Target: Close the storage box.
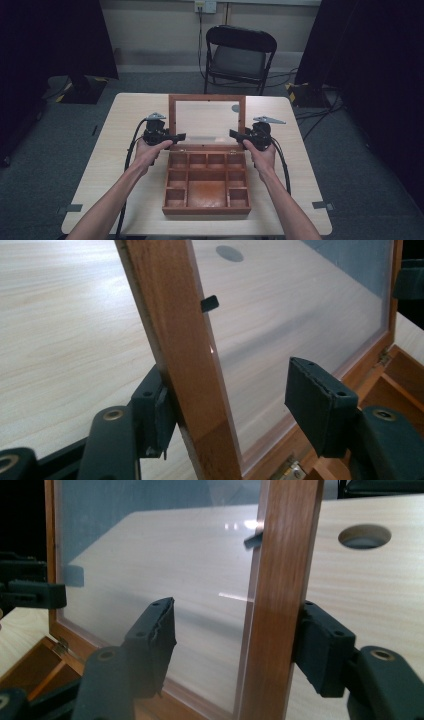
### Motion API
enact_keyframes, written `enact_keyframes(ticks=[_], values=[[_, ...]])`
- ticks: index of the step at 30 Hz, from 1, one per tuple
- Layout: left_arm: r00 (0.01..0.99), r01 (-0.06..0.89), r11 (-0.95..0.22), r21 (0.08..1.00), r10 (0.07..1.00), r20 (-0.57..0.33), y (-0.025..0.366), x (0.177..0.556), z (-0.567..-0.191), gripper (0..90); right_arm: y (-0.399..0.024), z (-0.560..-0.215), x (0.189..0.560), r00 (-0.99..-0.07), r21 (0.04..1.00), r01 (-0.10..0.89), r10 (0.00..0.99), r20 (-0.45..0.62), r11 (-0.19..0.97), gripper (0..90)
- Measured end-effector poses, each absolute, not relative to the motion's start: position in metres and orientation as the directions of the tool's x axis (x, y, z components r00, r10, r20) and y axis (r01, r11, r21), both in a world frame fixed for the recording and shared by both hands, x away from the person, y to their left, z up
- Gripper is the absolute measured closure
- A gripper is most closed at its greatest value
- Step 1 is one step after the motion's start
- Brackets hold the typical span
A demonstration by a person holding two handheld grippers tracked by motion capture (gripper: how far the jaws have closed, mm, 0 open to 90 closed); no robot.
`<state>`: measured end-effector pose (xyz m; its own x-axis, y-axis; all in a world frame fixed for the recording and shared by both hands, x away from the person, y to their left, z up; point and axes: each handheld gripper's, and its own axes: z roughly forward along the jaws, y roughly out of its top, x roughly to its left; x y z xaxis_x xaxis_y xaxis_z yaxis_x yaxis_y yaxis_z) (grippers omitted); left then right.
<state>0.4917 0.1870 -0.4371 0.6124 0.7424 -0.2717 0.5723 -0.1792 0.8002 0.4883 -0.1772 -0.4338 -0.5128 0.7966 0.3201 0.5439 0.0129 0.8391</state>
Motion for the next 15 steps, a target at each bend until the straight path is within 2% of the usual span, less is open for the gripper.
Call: enact_keyframes(ticks=[6,15], values=[[0.629,0.559,-0.188,0.808,0.731,-0.265,0.188,0.487,-0.431,37.5,-0.179,-0.429,0.485,-0.524,0.845,0.534,0.793,0.311,0.021,39.8],[0.653,0.528,-0.189,0.828,0.714,-0.253,0.193,0.478,-0.423,44.8,-0.181,-0.42,0.475,-0.55,0.859,0.511,0.782,0.294,0.036,41.8]])
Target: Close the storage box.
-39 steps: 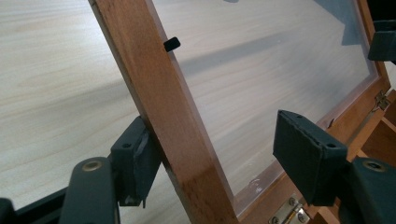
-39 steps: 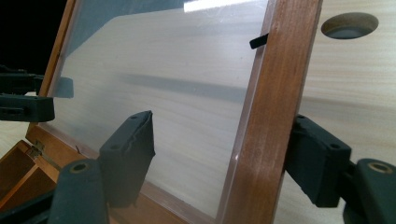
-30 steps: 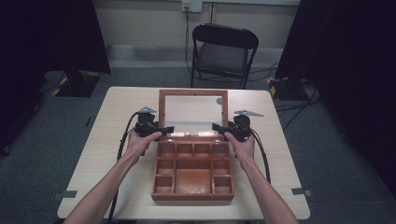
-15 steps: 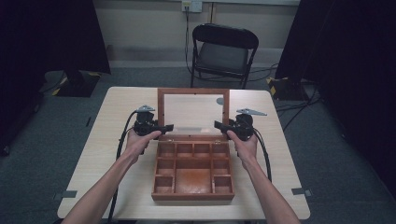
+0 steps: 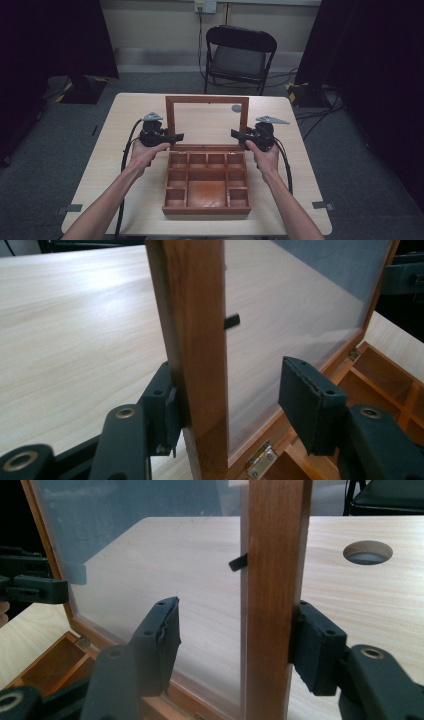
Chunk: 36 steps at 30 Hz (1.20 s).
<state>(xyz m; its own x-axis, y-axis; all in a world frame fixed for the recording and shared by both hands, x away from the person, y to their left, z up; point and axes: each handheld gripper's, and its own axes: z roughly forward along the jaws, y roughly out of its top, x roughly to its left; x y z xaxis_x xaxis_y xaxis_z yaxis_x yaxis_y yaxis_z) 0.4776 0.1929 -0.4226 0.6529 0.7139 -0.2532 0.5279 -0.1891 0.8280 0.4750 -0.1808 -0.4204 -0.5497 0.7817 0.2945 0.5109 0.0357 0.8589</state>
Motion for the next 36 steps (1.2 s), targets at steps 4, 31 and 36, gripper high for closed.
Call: enact_keyframes(ticks=[4,31,36], values=[[0.661,0.515,-0.197,0.834,0.711,-0.24,0.191,0.475,-0.419,44.3,-0.182,-0.42,0.472,-0.557,0.86,0.51,0.777,0.294,0.04,43.1],[0.685,0.491,-0.205,0.847,0.692,-0.23,0.194,0.457,-0.413,48.3,-0.185,-0.41,0.454,-0.569,0.843,0.536,0.754,0.329,0.037,38.6],[0.683,0.494,-0.219,0.841,0.696,-0.22,0.193,0.454,-0.412,46.7,-0.183,-0.409,0.45,-0.554,0.84,0.543,0.762,0.334,0.026,36.3]])
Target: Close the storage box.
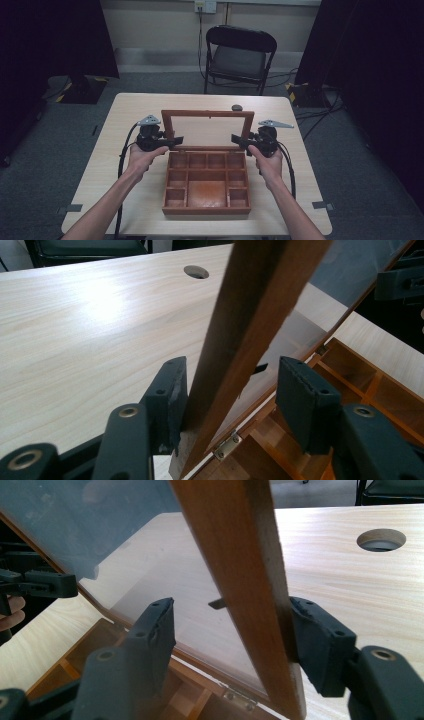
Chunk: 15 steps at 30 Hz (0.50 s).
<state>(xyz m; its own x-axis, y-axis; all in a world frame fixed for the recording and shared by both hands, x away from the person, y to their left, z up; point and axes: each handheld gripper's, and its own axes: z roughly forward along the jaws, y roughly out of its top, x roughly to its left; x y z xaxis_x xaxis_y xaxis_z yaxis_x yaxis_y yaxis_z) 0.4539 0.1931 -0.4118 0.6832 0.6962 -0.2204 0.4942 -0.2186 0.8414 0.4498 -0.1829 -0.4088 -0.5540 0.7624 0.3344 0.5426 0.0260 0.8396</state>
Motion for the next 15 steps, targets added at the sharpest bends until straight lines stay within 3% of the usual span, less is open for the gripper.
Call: enact_keyframes(ticks=[15], values=[[0.695,0.47,-0.222,0.854,0.69,-0.203,0.193,0.438,-0.408,42.1,-0.187,-0.404,0.435,-0.564,0.82,0.57,0.749,0.346,0.051,32.3]])
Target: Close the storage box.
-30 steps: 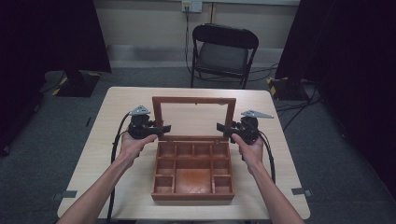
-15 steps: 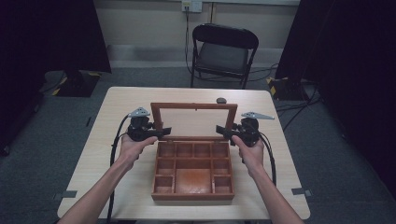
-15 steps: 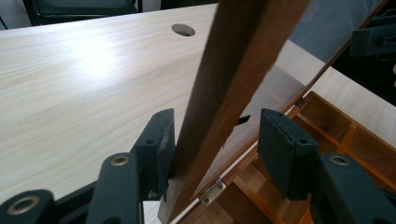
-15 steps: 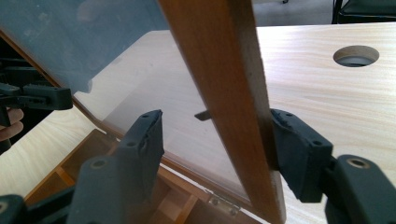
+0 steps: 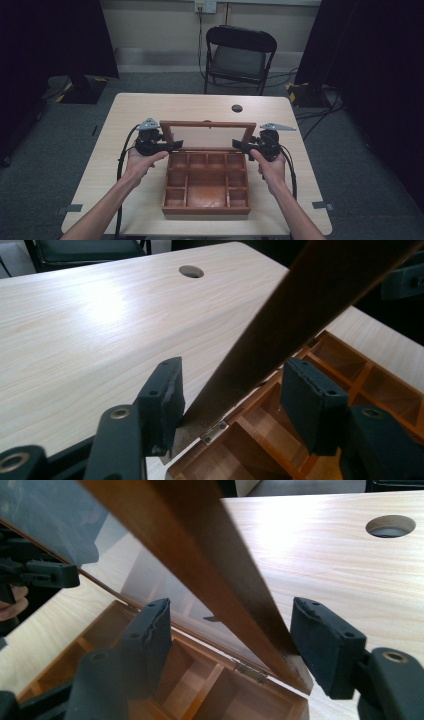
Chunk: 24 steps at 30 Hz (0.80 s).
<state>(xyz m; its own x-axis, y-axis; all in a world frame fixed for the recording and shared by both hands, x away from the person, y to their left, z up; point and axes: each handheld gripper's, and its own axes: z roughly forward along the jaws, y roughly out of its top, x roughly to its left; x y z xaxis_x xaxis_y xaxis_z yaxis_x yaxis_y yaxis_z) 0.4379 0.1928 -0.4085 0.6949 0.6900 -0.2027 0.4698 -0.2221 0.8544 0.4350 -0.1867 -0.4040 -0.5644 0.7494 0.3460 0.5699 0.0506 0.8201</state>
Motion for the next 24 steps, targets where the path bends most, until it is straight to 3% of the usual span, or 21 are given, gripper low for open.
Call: enact_keyframes(ticks=[7,12,24], values=[[0.665,0.486,-0.215,0.847,0.72,-0.198,0.197,0.431,-0.403,29.5,-0.187,-0.404,0.431,-0.574,0.818,0.572,0.74,0.352,0.055,29.2],[0.667,0.487,-0.211,0.848,0.717,-0.204,0.195,0.429,-0.405,28.1,-0.185,-0.406,0.43,-0.576,0.808,0.585,0.736,0.354,0.069,25.7],[0.682,0.478,-0.218,0.851,0.703,-0.203,0.192,0.428,-0.402,27.9,-0.194,-0.409,0.425,-0.571,0.788,0.608,0.743,0.348,0.098,27.1]])
